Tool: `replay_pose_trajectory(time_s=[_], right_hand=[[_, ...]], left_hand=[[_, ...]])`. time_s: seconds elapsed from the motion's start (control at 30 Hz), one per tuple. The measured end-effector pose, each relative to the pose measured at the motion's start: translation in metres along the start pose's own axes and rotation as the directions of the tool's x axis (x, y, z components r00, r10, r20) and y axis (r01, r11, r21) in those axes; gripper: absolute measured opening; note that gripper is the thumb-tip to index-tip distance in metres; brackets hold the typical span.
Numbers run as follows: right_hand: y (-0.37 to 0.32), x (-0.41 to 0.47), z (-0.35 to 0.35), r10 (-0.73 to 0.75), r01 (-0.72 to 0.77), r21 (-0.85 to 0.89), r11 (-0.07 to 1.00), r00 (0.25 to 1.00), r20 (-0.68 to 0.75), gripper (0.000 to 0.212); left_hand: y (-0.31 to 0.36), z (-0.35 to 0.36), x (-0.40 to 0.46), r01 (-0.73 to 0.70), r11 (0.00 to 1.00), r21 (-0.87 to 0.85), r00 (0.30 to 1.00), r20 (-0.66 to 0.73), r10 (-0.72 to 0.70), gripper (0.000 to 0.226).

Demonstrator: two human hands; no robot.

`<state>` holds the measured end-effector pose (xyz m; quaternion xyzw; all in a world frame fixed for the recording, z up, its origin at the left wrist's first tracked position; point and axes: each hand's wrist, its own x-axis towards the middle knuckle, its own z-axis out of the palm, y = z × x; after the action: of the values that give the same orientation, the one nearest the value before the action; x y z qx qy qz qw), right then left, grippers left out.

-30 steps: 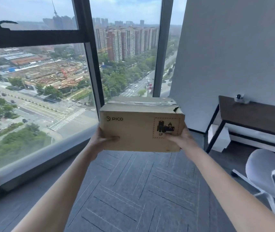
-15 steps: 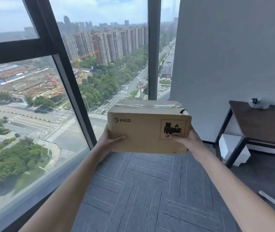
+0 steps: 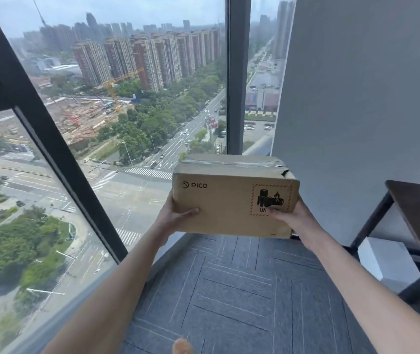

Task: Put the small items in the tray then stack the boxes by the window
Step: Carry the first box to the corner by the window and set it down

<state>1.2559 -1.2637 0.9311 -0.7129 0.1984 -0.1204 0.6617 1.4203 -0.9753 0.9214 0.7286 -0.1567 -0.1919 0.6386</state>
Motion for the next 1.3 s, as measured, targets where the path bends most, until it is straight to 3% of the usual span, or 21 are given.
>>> replay_pose_trajectory(time_s=[0.1,0.47,0.63,0.73,0.83,1.17,1.3], right_hand=[[0.004,0.078,0.015,0.012,-0.012,0.001,1.0,1.0,-0.021,0.063],[0.012,0.34,0.058,0.123,-0.124,0.003,0.992,0.98,-0.154,0.062],[0.033,0.426,0.058,0.197,-0.196,0.02,0.98,0.965,-0.174,0.059],[0.049,0.474,0.056,0.241,-0.24,0.027,0.97,0.954,-0.178,0.069],[0.066,0.519,0.049,0.298,-0.292,0.061,0.954,0.94,-0.165,0.077],[0.139,0.641,0.028,0.45,-0.444,0.077,0.893,0.88,-0.151,0.072],[0.179,0.676,0.023,0.522,-0.517,0.075,0.853,0.84,-0.149,0.084]], left_hand=[[-0.008,-0.017,0.084,0.011,1.0,-0.013,1.0,0.028,-0.011,0.102],[-0.031,-0.067,0.388,0.126,0.992,0.016,0.979,0.159,-0.127,0.106],[-0.051,-0.063,0.492,0.176,0.983,0.043,0.954,0.237,-0.181,0.095],[-0.066,-0.055,0.54,0.211,0.975,0.062,0.948,0.229,-0.22,0.083],[-0.084,-0.046,0.581,0.28,0.957,0.079,0.928,0.232,-0.291,0.095],[-0.172,-0.01,0.699,0.453,0.88,0.145,0.85,0.227,-0.475,0.088],[-0.21,0.005,0.731,0.523,0.838,0.154,0.806,0.231,-0.545,0.072]])
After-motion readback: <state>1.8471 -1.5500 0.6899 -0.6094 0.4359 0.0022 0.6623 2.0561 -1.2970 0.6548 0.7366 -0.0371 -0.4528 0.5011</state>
